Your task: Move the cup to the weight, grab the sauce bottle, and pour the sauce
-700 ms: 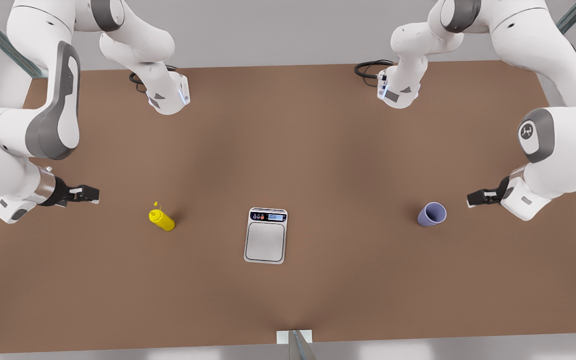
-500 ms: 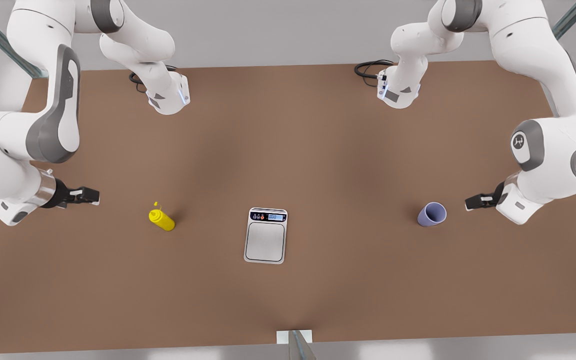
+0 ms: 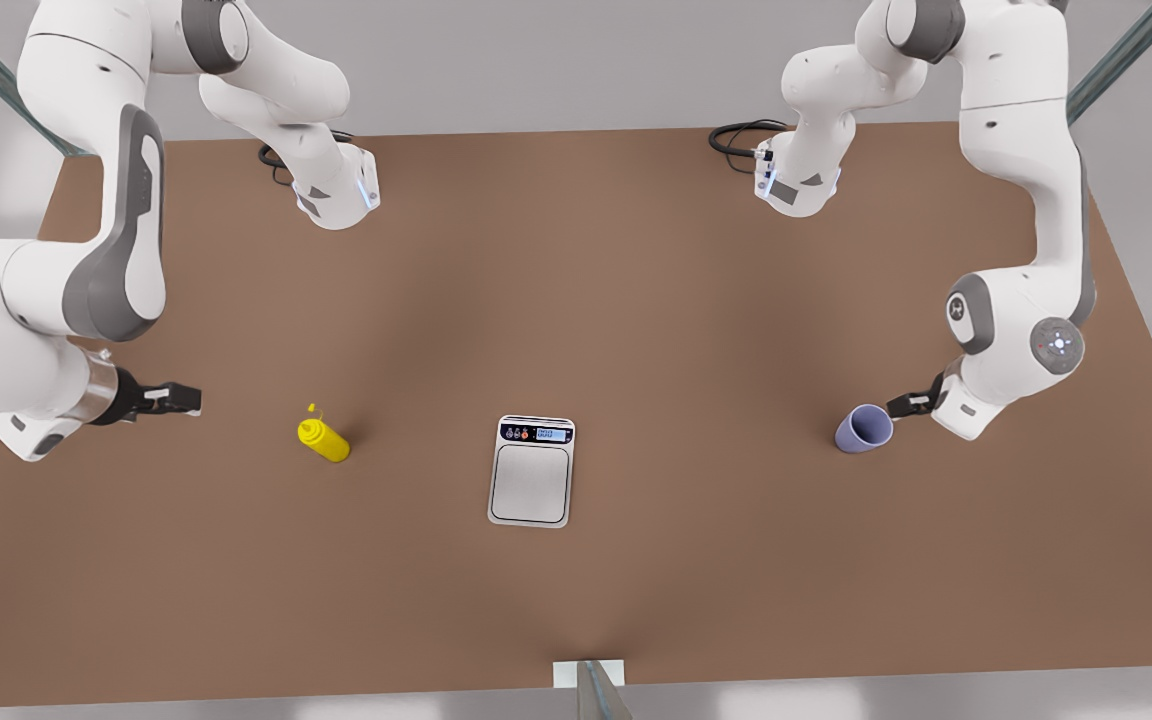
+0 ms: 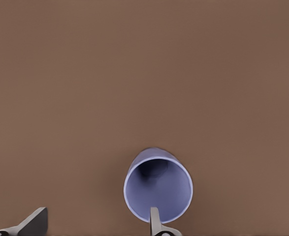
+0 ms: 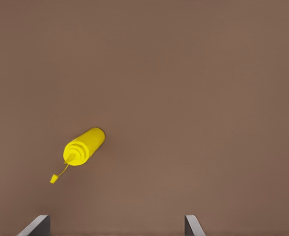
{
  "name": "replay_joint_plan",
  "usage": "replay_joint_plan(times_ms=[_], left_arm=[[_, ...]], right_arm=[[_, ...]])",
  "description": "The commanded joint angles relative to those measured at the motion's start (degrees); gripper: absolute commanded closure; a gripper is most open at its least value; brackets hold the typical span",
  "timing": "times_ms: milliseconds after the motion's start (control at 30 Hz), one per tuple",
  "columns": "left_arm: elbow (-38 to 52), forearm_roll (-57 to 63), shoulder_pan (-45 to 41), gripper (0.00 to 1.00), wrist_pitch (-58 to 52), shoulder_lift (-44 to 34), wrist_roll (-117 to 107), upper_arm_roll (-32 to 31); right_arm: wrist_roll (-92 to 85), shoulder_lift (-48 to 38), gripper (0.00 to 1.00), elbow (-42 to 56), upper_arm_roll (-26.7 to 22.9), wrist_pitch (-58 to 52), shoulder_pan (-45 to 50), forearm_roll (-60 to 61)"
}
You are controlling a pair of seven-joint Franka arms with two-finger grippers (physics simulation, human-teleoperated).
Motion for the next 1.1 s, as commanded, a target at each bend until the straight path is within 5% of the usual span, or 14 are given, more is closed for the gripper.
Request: replay_joint_plan(times_ms=[0,233,633,767,1067], left_arm=[[0.0,0.0,0.0,0.00,0.3,0.3,0.0,0.0],[-0.1,-0.1,-0.2,0.04,3.2,3.7,0.1,-0.4],[-1.6,-0.1,-1.1,0.53,5.4,7.2,0.1,-0.4],[-1.7,0.0,-1.1,0.79,6.1,7.3,0.8,-0.4],[-1.7,-0.2,-1.2,0.79,7.2,7.9,0.8,-0.5]], right_arm=[[0.0,0.0,0.00,0.0,0.0,0.0,0.0,0.0],[-0.1,0.4,0.00,0.0,0.0,0.1,-0.1,0.0],[-0.1,0.9,0.00,0.0,-0.1,0.4,0.0,0.0],[-1.0,0.9,0.00,0.0,-0.1,0.4,0.1,-1.5],[-15.9,0.9,0.00,0.1,-0.1,0.8,-0.1,-1.5]])
